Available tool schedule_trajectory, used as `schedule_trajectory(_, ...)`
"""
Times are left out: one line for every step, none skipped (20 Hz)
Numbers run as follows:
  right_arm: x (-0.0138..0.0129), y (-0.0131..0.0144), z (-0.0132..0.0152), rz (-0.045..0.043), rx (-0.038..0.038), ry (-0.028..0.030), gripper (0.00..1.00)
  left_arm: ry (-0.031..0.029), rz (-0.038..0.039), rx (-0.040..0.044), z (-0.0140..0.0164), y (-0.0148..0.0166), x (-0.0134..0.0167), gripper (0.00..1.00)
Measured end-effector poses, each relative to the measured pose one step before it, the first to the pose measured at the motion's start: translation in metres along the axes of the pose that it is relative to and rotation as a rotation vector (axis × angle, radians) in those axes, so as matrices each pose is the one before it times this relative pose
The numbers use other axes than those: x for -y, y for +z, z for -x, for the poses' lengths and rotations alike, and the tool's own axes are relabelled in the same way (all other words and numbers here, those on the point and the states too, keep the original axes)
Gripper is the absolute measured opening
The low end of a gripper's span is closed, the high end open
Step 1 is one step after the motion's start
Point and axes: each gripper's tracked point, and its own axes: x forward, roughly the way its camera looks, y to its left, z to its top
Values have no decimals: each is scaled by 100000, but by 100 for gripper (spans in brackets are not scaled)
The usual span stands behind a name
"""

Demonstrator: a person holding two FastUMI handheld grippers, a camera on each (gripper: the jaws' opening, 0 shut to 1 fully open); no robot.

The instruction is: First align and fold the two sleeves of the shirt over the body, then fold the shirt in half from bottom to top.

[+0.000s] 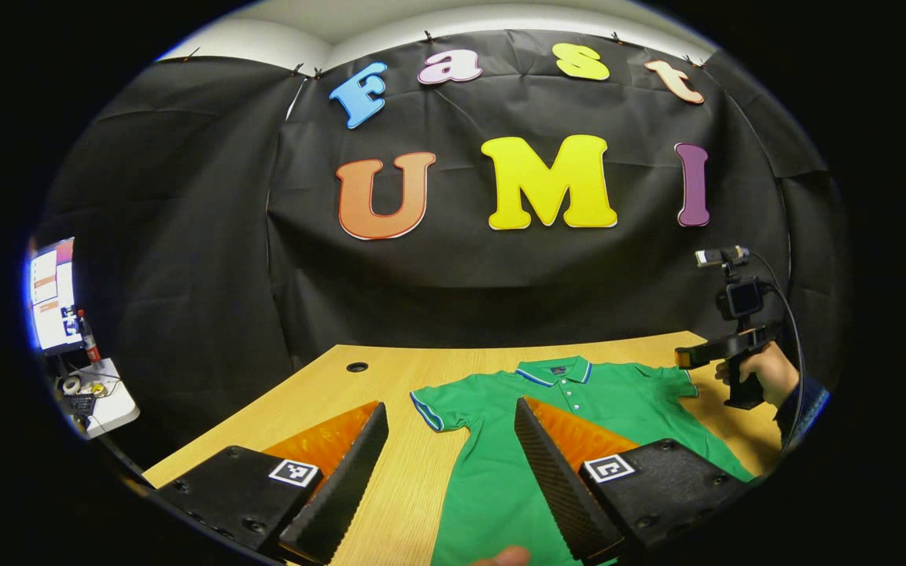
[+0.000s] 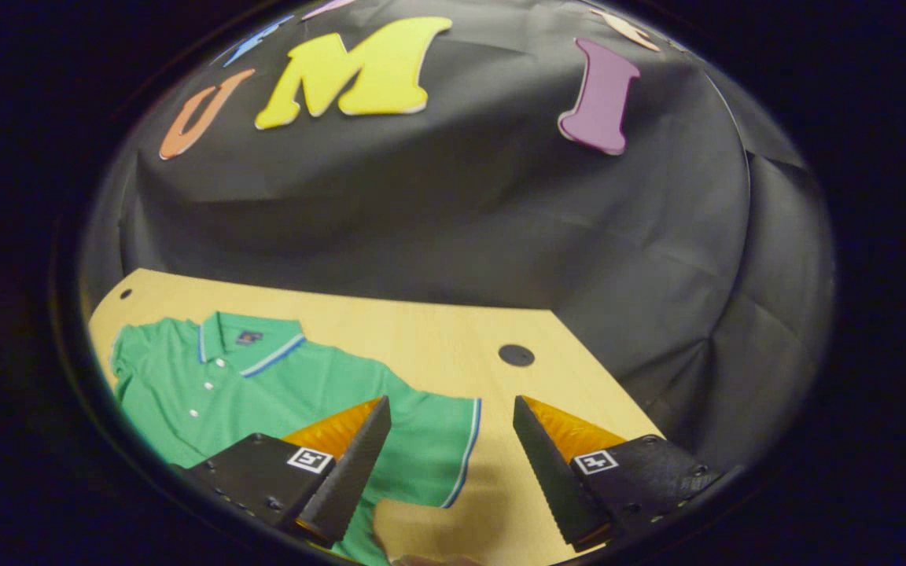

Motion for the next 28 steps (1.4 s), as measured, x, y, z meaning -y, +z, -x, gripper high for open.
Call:
schedule_trajectory(335,-1075,-1219,-3473,-4043,465,95,439,-455,-211,-197,-25,-47,100)
schedule_trajectory(433,-678,-855,-3092,-3387,-86,95,316,-408,-376,-164,-228,-30,100)
schedule_trajectory(694,-638,-815,-1877,-2235,-1026,95,218,-46,-610,-202,-220,31,100)
schedule_trajectory(-54,-415,-611,-966,-1480,1417,95,100,29,-827,-151,-317,107,100)
schedule_trajectory(-222,-741,-461,-444,-2831,2157,95,98,-144,-962,-178,-291,58,100)
schedule_trajectory(-367,-51,20,-1640,-1293,3557,95,372,-559,-1022,-112,-252,64,100)
schedule_trajectory(114,206,-103,-2294,-137,1355,95,455,-657,-586,-123,-109,77,100)
schedule_trajectory(115,-69,-65,-1561,-1954,972,92,118,-326,-305,-112,-102,110,100)
schedule_trajectory(39,213,-142,255,1379,-204,91,-258,-218,-382,-152,-150,252,100)
schedule_trajectory(-389,69,-226,133,-188,2224,90,-452,1,-356,-114,-74,289,100)
schedule_trajectory(-503,-38,-292,-1476,446,1561,70,-488,-179,-421,18,-103,203,100)
schedule_trajectory(-292,44,-141,-1209,-131,1139,50,-273,-315,-62,61,-59,175,100)
schedule_trajectory(-273,-115,-106,-1951,-779,1757,31,53,-337,97,26,74,-40,100)
schedule_trajectory(20,229,54,-116,540,458,11,279,-314,198,-5,52,-18,100)
schedule_trajectory(-95,20,-36,848,-227,1140,10,258,-194,323,55,96,-118,100)
schedule_trajectory(-75,-210,31,610,-564,-750,10,369,-72,267,13,88,-163,100)
schedule_trajectory(-29,19,433,2035,-497,-1285,1,431,-88,48,19,-42,-183,100)
schedule_trajectory(0,232,353,2516,708,-928,1,463,-226,-49,6,-29,-223,100)
schedule_trajectory(-429,311,467,2334,822,168,1,532,-262,69,32,54,-166,100)
schedule_trajectory(-520,497,404,2057,1398,22,1,525,-226,143,-12,39,-216,100)
schedule_trajectory(-406,601,528,2136,1653,-543,1,443,-285,53,1,-1,-172,100)
schedule_trajectory(-370,822,553,2012,2024,-258,1,396,-312,194,7,91,-160,100)
schedule_trajectory(-769,830,632,1380,2274,430,1,458,-222,285,53,-18,-155,100)
schedule_trajectory(-902,739,548,1084,1264,940,1,677,-33,135,51,130,-206,100)
schedule_trajectory(-1054,510,544,1258,1114,1079,1,318,202,9,66,15,-175,100)
schedule_trajectory(-1108,506,313,1099,886,1380,1,-178,424,152,-30,46,23,100)
schedule_trajectory(-1466,353,268,888,470,1682,1,-61,447,162,58,31,-58,100)
schedule_trajectory(-1505,217,126,1101,-117,2332,1,276,370,-111,-27,-39,-117,100)
